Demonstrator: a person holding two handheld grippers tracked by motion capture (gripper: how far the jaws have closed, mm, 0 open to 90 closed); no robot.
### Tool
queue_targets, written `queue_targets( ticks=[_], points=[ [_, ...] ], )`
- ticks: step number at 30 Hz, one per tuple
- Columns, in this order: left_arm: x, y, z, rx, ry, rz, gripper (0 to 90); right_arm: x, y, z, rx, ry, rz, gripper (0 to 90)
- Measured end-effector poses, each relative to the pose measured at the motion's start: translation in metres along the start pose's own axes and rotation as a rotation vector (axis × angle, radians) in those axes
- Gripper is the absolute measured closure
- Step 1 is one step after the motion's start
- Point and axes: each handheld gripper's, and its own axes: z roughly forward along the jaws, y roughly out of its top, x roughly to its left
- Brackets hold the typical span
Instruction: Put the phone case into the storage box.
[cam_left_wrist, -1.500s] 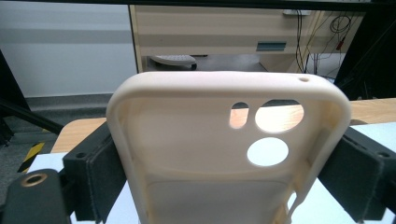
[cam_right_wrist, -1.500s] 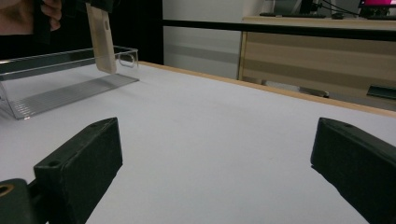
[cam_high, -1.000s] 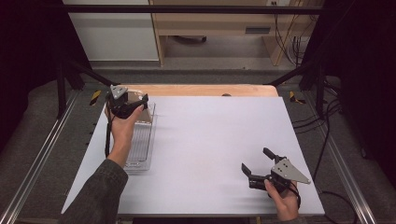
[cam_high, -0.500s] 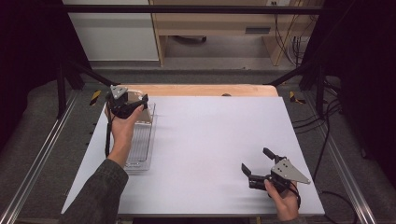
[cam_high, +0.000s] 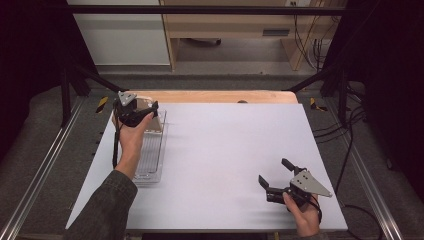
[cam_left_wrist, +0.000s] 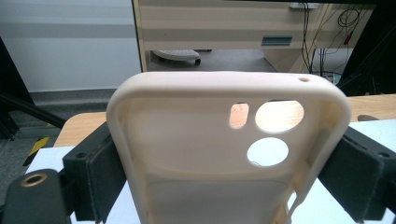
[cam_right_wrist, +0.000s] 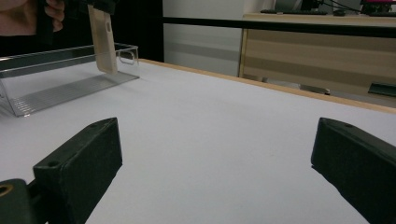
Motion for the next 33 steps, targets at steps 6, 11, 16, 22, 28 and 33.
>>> queue_targets(
  ticks=[6,11,16,22,28,33],
  points=[
    [0.0004,-0.0007,0.0006,0.002,0.001,-0.003,10.3,-0.0003,-0.0003,-0.0001,0.003,0.000,0.000,2.1],
    [0.0003,-0.0014,0.0016,0.007,0.002,0.001,10.3,-0.0002,-0.0003,-0.0001,0.005,0.001,-0.001,2.1],
    [-0.0001,-0.0026,0.0032,0.012,0.004,0.002,10.3,-0.0003,-0.0004,-0.0002,0.006,0.002,0.002,2.1],
    [-0.0003,-0.0036,0.0044,0.014,0.006,0.002,10.3,-0.0003,-0.0004,-0.0003,0.007,0.002,0.003,2.1],
    [-0.0006,-0.0048,0.0052,0.019,0.008,0.005,10.3,0.0000,-0.0004,-0.0001,0.010,0.002,0.003,2.0],
    [-0.0006,-0.0056,0.0060,0.021,0.010,0.004,10.3,-0.0002,-0.0005,0.0000,0.009,0.002,0.003,2.0]
  ],
)
